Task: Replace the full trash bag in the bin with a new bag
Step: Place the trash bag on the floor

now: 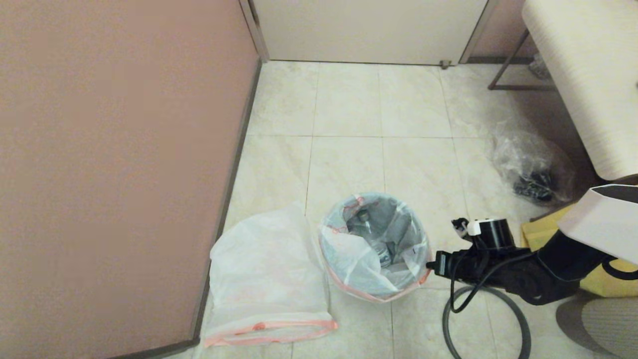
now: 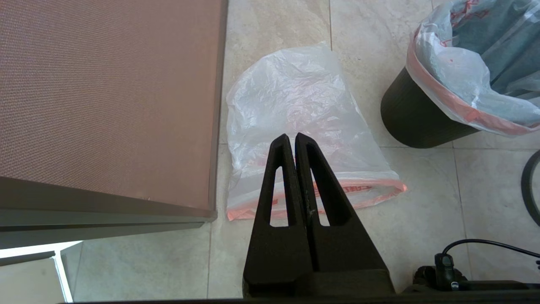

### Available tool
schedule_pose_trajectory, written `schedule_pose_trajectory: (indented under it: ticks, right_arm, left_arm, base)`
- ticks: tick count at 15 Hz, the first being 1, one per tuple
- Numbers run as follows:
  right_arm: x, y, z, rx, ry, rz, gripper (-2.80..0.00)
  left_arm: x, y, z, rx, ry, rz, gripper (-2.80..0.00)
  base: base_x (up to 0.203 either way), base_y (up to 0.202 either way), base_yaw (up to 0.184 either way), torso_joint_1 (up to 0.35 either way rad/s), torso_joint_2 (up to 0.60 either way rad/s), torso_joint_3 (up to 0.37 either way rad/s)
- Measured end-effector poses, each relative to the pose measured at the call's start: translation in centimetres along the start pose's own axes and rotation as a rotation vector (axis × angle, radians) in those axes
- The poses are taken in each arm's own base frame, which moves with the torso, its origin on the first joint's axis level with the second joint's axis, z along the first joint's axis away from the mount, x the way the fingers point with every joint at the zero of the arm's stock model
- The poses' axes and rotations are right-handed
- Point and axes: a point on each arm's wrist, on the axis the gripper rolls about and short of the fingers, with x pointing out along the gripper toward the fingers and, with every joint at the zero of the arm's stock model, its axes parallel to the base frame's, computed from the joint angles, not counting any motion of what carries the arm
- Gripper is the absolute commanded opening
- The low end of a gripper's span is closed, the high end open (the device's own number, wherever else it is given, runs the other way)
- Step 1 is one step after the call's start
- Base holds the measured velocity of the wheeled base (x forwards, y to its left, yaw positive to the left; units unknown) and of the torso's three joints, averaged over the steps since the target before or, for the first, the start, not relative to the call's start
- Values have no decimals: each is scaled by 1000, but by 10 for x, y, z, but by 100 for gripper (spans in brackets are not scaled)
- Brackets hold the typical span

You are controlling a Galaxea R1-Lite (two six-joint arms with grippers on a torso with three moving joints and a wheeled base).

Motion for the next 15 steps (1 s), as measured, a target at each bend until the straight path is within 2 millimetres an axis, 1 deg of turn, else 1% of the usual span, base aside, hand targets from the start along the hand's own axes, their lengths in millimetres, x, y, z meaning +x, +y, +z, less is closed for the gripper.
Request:
schedule_pose_trajectory:
  ticks: [3,7,12,15]
  right_arm:
    - [-5,6,1,43,21,73,-280]
    - [-9,10,4,62,21,101,-280]
    - [-16,7,9,134,36,158,-280]
    - [-19,3,11,145,32,165,-280]
  left_arm:
    - [0,0,0,0,0,0,-280]
    - [0,0,0,0,0,0,-280]
    - [0,0,0,0,-1,0,-280]
    - [0,0,0,0,-1,0,-280]
  base:
    - [0,0,0,0,0,0]
    - [0,0,0,0,0,0]
    - [0,0,0,0,0,0]
    - [0,0,0,0,0,0]
